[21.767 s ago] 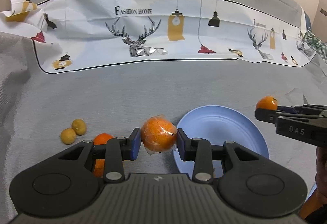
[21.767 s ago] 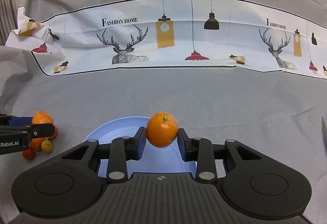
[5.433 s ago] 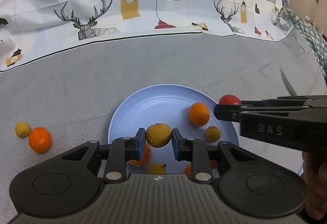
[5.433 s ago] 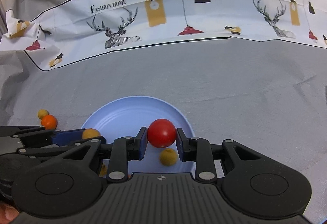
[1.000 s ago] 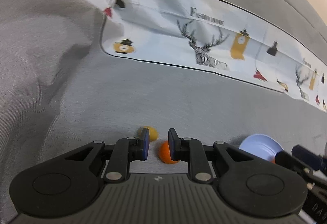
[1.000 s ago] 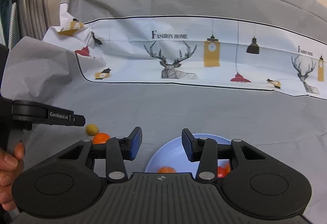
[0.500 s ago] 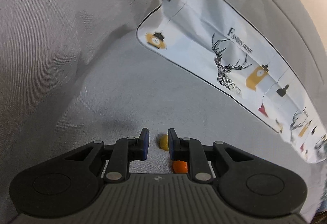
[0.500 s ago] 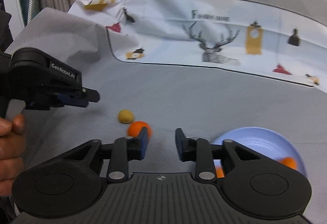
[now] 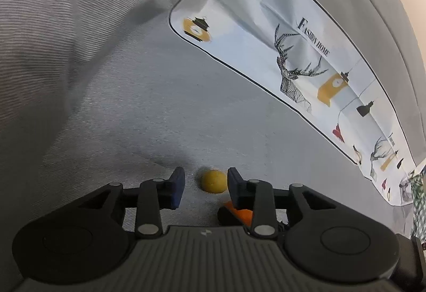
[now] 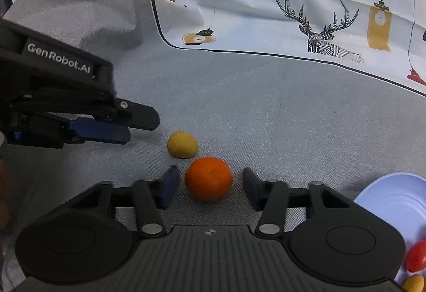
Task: Organize fruits
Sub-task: 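Grasp the mandarin with the right tool while the left tool grasps the small yellow fruit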
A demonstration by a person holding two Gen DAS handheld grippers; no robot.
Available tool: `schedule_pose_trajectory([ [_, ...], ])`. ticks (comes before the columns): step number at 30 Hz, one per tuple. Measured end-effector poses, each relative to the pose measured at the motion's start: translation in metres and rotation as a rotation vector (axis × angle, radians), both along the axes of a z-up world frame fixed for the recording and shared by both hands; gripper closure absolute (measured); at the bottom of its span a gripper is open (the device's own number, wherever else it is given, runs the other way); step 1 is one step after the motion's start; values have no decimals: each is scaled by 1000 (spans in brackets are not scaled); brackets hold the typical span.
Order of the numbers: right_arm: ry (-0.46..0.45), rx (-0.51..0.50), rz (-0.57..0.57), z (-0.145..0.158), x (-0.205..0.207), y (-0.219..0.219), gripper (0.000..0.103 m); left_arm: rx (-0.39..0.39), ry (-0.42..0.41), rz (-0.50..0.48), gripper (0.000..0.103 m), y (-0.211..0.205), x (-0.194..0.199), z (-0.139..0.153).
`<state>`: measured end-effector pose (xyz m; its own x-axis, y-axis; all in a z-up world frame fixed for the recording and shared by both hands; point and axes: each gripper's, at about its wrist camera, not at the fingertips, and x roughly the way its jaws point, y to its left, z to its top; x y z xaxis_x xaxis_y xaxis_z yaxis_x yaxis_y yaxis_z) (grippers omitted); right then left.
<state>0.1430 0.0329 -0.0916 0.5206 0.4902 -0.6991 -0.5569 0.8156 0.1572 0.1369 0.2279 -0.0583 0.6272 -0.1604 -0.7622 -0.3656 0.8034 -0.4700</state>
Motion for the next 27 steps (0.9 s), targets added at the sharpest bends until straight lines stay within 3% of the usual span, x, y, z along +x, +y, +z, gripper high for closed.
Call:
schedule_pose_trajectory([
  [10,-22,28,-6,15,-8,-33,64,75,20,-76,65,-27,21,-9],
  [21,-38,29,10,22,-20,-41,64,181,57,-119,65,-48,28,-17],
  [23,-44,30,13,24,-23,-41,64,203,59,-125,73,-51,28,-17],
  [27,-58,18,17,28,-31,-42,64,283,33,-133,73,-58,24,-11],
])
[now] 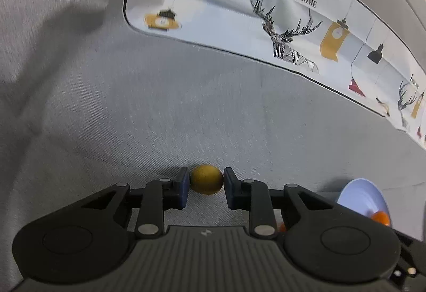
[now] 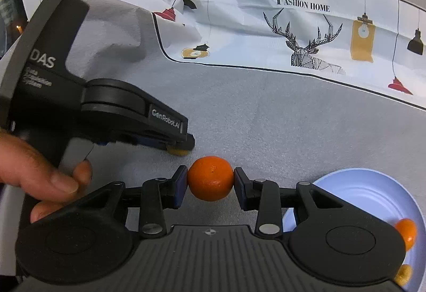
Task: Organize fruits
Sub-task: 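Grasp the mandarin with the right tool while the left tool grasps the small yellow fruit, then carry the mandarin in the right tool and yellow fruit in the left tool over the plate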
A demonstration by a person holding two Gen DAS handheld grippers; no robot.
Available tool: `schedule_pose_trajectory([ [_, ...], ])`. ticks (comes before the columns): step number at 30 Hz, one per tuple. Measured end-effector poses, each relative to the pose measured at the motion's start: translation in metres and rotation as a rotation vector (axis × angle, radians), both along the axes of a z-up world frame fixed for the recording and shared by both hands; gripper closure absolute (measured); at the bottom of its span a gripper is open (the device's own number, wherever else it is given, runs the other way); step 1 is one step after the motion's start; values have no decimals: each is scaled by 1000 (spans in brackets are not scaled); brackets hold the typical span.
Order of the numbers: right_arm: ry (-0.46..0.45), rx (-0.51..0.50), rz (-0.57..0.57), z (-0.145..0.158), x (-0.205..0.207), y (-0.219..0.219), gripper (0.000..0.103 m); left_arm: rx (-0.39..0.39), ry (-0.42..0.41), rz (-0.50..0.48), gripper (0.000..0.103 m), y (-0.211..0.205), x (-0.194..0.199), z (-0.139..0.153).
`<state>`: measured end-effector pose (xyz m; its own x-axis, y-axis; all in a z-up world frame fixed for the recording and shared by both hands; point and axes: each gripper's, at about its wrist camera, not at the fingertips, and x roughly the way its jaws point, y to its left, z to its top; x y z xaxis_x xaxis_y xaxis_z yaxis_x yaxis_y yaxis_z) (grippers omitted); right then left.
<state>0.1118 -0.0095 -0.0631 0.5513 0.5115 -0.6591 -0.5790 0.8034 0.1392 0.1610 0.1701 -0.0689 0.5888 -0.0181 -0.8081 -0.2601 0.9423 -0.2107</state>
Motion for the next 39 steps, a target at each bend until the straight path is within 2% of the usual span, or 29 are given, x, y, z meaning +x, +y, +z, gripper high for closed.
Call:
schedule_pose_trajectory([
  [7,-67,21,-56,24,-23,-39,64,18,-61,-11,73,-6,-23,20],
  [14,-161,86,-193,58,-41,-115,64,26,-151,-42,73,-23,-66,56],
  [20,-198,78,-293,67,-41,-166,64,12,-220,-115,73,-56,-102,78],
  [24,-185,68,-339,65,-35,-188,64,92,-252,-195,73,-78,-101,80],
  [32,-142,22,-372,52,-19,-191,64,9,-224,-211,73,-92,-78,65],
  [35,-110,-6,-382,43,-13,-190,64,-2,-183,-301,73,-113,-72,56],
  [39,-53,-23,-388,32,-5,-189,64,50,-176,-463,73,-151,-74,48],
])
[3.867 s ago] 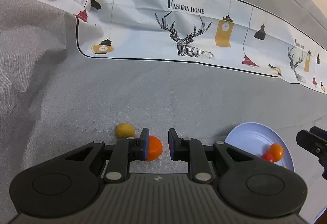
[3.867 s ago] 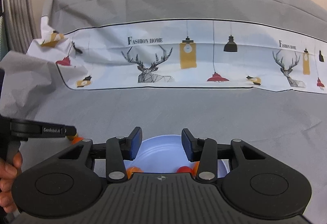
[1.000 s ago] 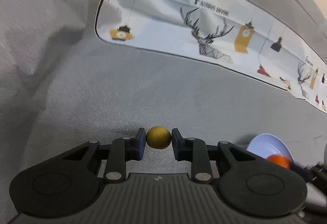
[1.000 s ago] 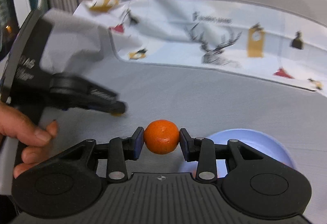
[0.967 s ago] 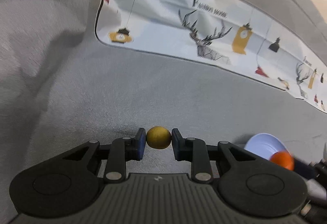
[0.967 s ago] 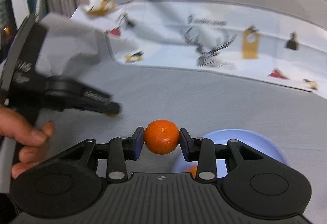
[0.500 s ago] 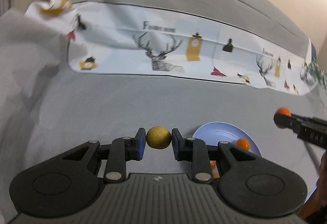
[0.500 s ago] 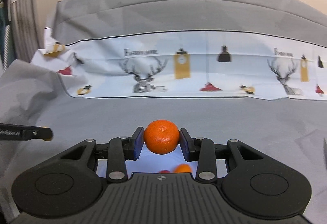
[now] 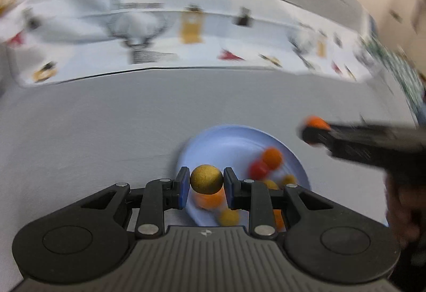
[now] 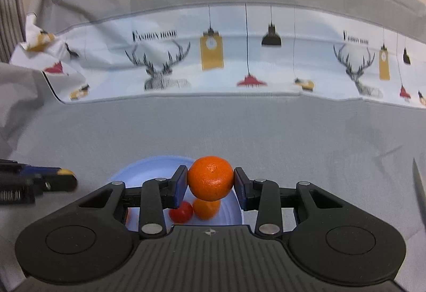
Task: Organize fruits
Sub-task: 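Carry the mandarin in the right tool and yellow fruit in the left tool over the plate, then open the left tool releasing the yellow fruit while the right tool releases the mandarin onto the plate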
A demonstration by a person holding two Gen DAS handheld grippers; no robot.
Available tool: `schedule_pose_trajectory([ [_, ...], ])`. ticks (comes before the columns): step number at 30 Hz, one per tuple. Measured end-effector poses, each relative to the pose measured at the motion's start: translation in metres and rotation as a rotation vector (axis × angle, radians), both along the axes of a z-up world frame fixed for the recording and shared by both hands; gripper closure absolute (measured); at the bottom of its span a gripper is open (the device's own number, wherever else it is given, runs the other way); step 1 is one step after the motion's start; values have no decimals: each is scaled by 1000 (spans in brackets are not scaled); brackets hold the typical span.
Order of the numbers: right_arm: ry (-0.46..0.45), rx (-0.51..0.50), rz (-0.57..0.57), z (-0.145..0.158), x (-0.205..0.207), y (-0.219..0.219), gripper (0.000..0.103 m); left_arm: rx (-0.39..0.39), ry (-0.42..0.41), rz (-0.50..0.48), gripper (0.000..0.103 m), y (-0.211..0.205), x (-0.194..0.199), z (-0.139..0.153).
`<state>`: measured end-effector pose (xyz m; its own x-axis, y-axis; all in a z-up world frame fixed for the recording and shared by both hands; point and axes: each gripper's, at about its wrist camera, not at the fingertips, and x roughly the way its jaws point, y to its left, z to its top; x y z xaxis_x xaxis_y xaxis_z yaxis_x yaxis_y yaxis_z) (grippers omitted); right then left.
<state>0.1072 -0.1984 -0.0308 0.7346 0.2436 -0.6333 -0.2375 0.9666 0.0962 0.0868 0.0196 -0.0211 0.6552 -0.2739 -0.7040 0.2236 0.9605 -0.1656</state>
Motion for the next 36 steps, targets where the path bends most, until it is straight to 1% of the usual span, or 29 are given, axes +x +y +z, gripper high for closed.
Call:
schedule_pose_trajectory([
  [1,8,9,-3,-2,1,0,64,8,-1,-34,73,-8,-1,-2],
  [3,32,16,-6,-6,4,0,64,19,3,-67,73,-18,-1,-7],
  [8,71,18,1,-13,9,6,64,35,26,-99,73,-36,4,-21],
  [11,75,12,12,-14,10,9,64,55,24,-116,73,-45,5,-24],
  [13,78,7,14,-15,10,10,64,68,27,-116,73,-49,6,-26],
  [20,91,7,14,-16,12,12,64,77,30,-108,73,-51,7,-27],
  [29,106,0,27,-20,14,15,64,71,40,-110,73,-52,7,-29],
  [31,112,-1,27,-21,14,16,63,65,44,-112,70,-51,7,-30],
  [32,115,-3,25,-21,14,15,62,65,42,-108,64,-49,8,-30],
  [33,113,-4,21,-20,14,15,54,65,37,-99,62,-47,8,-29],
  [34,105,0,17,-19,12,14,52,60,31,-87,62,-43,8,-28],
  [36,93,13,11,-15,10,10,52,46,26,-57,62,-37,8,-25],
])
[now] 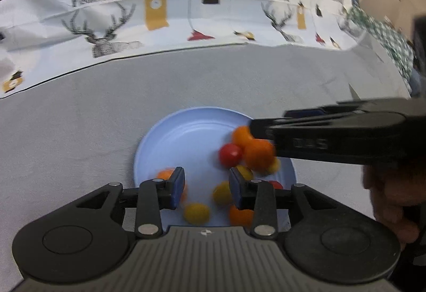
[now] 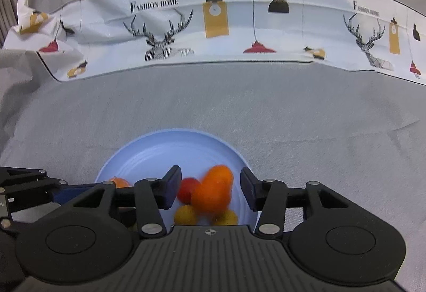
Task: Organize fruits
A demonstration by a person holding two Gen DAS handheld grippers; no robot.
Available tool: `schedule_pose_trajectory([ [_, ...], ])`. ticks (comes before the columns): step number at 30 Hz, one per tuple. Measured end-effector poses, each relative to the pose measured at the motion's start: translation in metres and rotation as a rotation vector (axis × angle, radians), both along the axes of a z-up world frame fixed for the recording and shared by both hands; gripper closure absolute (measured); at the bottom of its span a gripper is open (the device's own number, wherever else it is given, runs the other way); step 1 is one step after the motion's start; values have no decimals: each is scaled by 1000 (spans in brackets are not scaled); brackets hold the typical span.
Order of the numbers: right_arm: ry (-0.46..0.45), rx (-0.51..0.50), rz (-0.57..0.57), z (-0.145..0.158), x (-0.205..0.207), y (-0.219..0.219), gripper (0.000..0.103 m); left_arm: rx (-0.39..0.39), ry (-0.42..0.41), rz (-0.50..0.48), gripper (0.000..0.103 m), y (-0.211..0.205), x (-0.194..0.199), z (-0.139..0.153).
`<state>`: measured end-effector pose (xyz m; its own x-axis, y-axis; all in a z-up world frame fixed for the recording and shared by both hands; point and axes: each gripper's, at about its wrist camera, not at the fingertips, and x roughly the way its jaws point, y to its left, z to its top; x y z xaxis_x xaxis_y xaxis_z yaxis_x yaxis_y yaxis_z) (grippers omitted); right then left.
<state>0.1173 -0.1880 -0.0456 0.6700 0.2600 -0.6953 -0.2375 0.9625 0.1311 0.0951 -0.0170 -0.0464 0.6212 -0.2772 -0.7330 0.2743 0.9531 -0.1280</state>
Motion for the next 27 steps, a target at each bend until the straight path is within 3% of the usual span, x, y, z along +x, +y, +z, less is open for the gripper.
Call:
schedule_pose_trajectory([
  [2,-8,8,-11,2,-3,-5,51,-10,-10,26,62,6,-1,3],
  [5,-20,13,-41,7,-7,-14,42,-14,-42,55,60,14,-7,12],
  [8,-48,38,-82,16,-16,-26,27,-8,-79,70,49,18,-19,21],
  [10,-75,49,-108,23,-23,-34,12,11,-115,73,43,18,-30,29],
  [12,-115,57,-115,33,-33,-40,2,33,-156,82,31,18,-41,35],
  [17,-111,51,-149,46,-60,-50,1,78,-220,138,19,12,-70,50],
  [20,-96,28,-184,50,-81,-55,1,73,-197,169,11,9,-81,52],
  [25,-49,82,-241,43,-102,-78,1,30,-29,195,2,2,-91,36],
  [27,-25,93,-260,39,-103,-86,1,47,8,214,0,-3,-95,27],
])
